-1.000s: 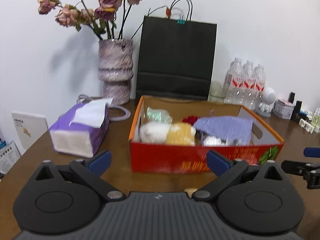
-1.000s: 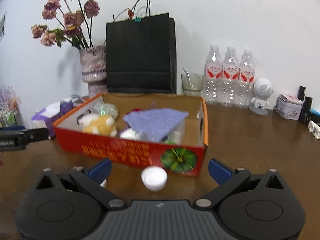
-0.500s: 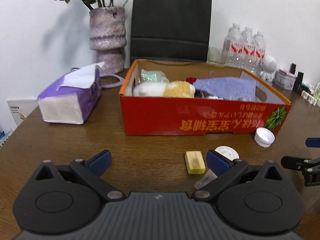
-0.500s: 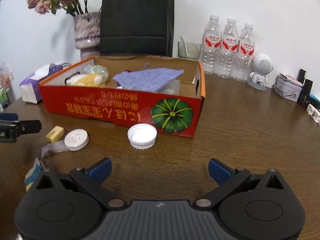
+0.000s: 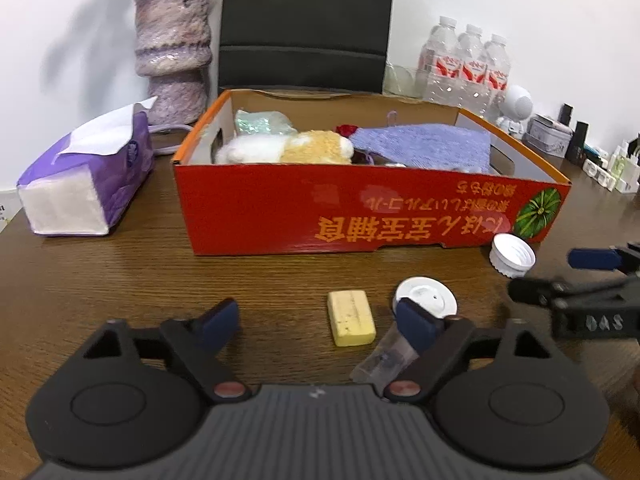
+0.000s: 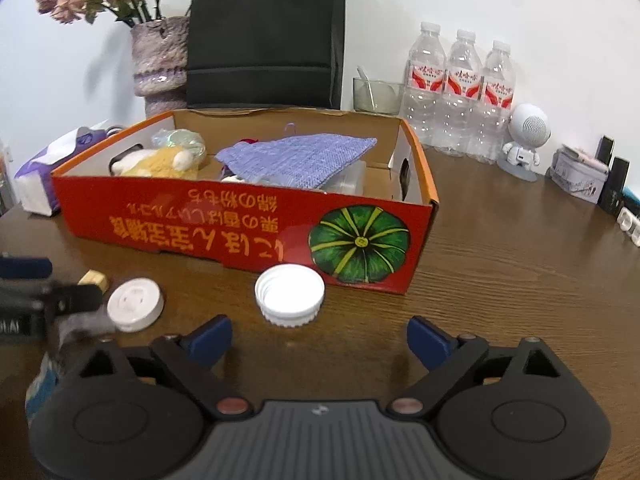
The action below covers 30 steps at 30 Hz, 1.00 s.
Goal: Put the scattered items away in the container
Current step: 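Grasp the yellow soap bar with the left gripper while the right grasps the white lid, then carry the soap bar and white lid into the cardboard box and release both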
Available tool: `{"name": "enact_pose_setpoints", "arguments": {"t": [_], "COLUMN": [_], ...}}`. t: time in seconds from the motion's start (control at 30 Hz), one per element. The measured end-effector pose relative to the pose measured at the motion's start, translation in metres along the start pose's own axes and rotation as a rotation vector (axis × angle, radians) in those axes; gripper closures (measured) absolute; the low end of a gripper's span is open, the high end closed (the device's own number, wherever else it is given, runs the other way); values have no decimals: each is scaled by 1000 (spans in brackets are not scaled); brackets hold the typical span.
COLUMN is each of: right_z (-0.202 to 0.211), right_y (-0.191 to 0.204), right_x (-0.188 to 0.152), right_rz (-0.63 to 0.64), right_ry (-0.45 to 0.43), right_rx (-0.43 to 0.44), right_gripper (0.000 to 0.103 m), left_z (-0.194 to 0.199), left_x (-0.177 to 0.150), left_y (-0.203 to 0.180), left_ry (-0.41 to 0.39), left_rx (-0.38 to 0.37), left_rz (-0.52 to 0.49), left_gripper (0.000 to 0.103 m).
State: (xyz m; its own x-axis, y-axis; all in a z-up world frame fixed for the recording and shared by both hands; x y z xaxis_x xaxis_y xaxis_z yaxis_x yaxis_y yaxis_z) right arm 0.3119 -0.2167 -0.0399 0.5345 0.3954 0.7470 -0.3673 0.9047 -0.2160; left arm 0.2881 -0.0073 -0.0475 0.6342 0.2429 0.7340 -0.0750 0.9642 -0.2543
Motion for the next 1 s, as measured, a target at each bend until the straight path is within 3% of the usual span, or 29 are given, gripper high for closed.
{"name": "enact_pose_setpoints", "arguments": {"t": [0.07,0.2,0.3,0.33,0.37,1.0], "right_z": [-5,-11,-16,-16,-15,22], "right_y": [-1,-1,2,3,4,10], "right_x": [3,9,12,12,12,3], "right_rz": [-12,-28,-29,-31,-31,-65], "right_ry": [1,-2,1,-4,-8,-88], "right_rx": [-2,-19,-9,-1,4,41], "right_gripper": [12,17,41,49,62,64], "left_z": [-1,-3,-4,-3,-3,25], "left_x": [-1,-1,-1,-1,-1,4], "left_y": [-2,-6,-9,-9,-9,17], "left_ry": [-2,-14,-23,-24,-24,-94], "left_rx": [-1,3,-1,-6,-11,-48], "left_rz": [-15,-34,-54,-54,-54,72], "left_gripper": [25,48,66,76,81,81]}}
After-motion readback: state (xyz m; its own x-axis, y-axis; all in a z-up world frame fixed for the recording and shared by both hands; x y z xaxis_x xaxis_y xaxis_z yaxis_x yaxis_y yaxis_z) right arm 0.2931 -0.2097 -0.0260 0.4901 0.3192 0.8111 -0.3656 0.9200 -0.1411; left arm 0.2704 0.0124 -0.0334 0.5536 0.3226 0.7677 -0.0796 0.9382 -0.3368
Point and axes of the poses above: each gripper's, at about its wrist camera, not at the fingertips, and z roughly against the way its jaws point, y to its left, x to its top, the point moved 4 cm from there along -z, roughly the way its jaws point, and after that the axes turned 15 degrees about z, right-handed, at the moved point
